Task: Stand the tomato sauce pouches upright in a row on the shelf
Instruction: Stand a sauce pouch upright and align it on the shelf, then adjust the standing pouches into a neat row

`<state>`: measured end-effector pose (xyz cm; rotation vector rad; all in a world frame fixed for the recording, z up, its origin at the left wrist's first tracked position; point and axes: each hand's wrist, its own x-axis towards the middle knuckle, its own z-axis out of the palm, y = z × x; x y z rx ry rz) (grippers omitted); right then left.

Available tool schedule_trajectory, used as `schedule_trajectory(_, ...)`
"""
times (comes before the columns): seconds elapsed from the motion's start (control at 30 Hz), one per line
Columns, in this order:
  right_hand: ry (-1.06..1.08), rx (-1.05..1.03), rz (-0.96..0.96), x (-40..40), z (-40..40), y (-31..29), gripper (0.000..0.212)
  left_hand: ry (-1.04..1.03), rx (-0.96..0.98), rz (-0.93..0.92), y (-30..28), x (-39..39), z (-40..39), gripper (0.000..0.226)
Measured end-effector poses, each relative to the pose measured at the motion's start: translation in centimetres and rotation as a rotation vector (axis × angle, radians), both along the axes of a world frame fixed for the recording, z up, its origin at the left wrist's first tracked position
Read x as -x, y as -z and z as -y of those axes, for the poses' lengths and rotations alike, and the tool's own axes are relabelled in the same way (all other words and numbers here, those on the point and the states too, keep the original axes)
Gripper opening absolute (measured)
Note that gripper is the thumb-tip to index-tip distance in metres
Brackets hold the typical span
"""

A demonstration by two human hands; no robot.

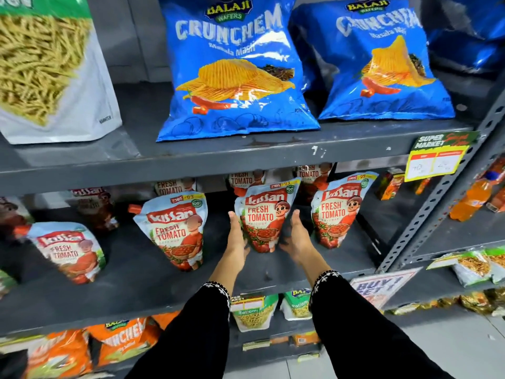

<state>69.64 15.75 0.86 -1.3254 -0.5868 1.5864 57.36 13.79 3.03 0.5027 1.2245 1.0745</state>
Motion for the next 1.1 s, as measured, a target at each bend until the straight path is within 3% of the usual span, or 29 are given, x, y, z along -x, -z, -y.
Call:
schedule_trajectory(0.13, -0.072, 0.001, 0.033, 0.1, 0.2, -1.0, 0.072, 0.022, -0.017, 0.016, 0.5, 0.3, -0.5, 0.077)
schedule_trajectory(0.43, -0.141, 0.007, 0.069, 1.3, 1.0, -1.4, 0.070, -0.015, -0.042, 0.004, 0.3, 1.3, 0.3, 0.078)
schedule_trajectory(1.1, -0.073, 0.047, 0.127, 2.1, 1.4, -1.2, 0.069, -0.058, -0.016, -0.042, 0.1, 1.8, 1.3, 0.075)
